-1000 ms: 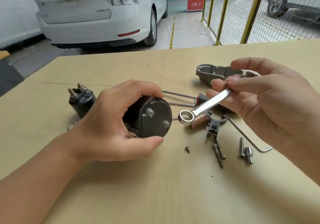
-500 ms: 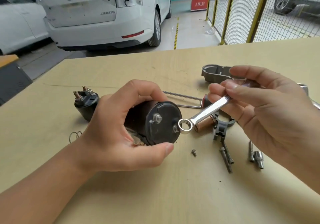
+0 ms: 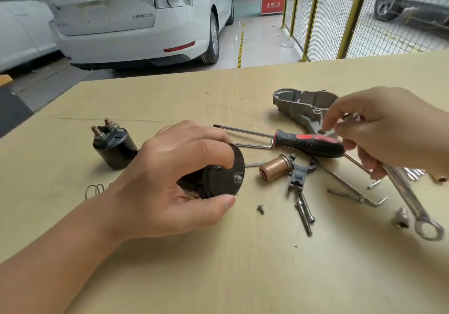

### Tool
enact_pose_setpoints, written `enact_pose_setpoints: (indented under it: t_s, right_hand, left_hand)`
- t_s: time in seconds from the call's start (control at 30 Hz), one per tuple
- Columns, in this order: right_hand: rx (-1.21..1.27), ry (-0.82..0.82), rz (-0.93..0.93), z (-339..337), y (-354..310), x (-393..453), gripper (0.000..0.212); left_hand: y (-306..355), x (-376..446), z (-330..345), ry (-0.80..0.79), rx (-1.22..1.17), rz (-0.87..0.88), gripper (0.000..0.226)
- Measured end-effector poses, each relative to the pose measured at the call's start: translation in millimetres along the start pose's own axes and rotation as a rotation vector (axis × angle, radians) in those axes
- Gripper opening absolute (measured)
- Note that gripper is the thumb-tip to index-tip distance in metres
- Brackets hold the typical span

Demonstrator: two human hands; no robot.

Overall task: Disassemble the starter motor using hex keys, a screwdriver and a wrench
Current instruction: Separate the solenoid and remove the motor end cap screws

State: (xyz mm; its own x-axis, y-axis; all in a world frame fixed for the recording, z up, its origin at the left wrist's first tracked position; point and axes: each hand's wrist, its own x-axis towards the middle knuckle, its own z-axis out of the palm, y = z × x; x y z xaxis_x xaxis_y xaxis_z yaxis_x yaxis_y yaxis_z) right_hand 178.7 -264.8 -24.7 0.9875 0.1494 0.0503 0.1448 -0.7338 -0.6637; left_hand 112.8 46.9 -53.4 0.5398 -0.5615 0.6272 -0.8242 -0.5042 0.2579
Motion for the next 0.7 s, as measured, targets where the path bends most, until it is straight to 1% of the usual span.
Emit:
enact_pose_setpoints:
  t_s: [0.13,0.23,0.33,0.47,0.57,0.6,0.63,0.7]
  right_hand:
    - [-0.085,-0.052,0.032,-5,9,8,0.040]
    - [-0.258,-0.048,0.009,-7,16,14,0.032]
    - [-0.417,-0.068,0.003,-6,22,20,0.029]
    - [-0.452,-0.101,0.013,-5,26,24,0.024]
    - [-0.454,-0.116,0.029,-6,29,25,0.020]
    - [-0.469,-0.088,0.021,-7,29,25,0.017]
    - [-0.483,-0.027,-0.008,-8,27,24,0.013]
    - [-0.445,0.155,-0.109,-9,20,19,0.004]
  left_hand:
    - [1,0,0,-0.017,0.025,-0.001,0.034]
    - [3,0,0,-0.017,0.023,-0.014,0.033]
    - [7,1,1,-0.018,-0.007,-0.047,0.032]
    - [12,3,2,-0.016,-0.019,-0.086,0.026]
    - [15,4,5,-0.018,-0.004,-0.075,0.011]
    - [16,4,7,-0.017,0.010,-0.069,0.007]
    - [17,3,8,-0.015,0.024,-0.067,0.005]
    - [19,3,11,0.000,0.042,-0.067,0.003]
